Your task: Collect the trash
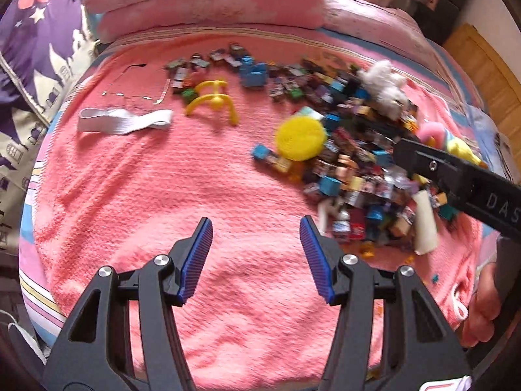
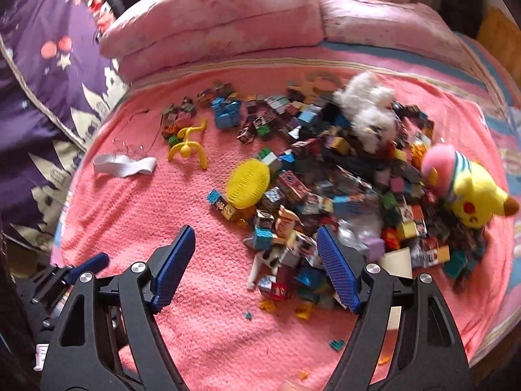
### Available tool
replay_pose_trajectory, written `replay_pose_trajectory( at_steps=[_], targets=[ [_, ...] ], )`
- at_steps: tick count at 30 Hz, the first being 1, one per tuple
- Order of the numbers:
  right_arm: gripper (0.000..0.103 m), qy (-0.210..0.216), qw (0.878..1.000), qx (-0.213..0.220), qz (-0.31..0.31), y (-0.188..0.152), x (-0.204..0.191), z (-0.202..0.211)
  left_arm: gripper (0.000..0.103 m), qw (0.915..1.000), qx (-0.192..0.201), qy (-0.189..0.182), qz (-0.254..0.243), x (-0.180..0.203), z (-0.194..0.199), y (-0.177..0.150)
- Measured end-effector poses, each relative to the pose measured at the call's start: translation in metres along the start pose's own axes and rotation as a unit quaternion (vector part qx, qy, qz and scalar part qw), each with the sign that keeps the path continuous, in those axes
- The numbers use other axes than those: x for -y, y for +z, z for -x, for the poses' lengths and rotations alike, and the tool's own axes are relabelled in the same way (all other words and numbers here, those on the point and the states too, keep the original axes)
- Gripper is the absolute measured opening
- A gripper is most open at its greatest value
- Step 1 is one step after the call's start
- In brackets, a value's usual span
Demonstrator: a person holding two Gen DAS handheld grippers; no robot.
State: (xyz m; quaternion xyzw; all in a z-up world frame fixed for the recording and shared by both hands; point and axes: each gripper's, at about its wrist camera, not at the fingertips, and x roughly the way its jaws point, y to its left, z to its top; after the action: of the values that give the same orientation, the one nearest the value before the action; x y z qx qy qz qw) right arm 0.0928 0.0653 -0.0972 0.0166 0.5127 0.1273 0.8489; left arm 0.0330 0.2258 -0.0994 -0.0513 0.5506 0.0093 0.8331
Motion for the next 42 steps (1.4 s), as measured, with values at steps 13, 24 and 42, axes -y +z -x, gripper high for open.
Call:
replay_pose_trajectory(
  at_steps=[13, 24, 42],
  targets=[
    [0.088, -0.017, 1.0, -0.005, 0.02, 0.031, -0.032, -0.06, 0.054, 0.9997, 0.014, 0.003, 0.02, -0.044, -0.042, 0.027],
    [0.092, 0.008, 0.999, -0.019, 0.043, 0.053, -0.044, -0.096, 0.054, 0.9993, 0.033, -0.003, 0.016, -0.053, -0.07, 0.047],
    [0.098, -0.002, 1.0, -0.018, 0.005, 0.055, -0.011, -0.132, 0.055, 0.9986, 0.046, -0.001, 0.025, -0.057, -0.101, 0.052]
  ],
)
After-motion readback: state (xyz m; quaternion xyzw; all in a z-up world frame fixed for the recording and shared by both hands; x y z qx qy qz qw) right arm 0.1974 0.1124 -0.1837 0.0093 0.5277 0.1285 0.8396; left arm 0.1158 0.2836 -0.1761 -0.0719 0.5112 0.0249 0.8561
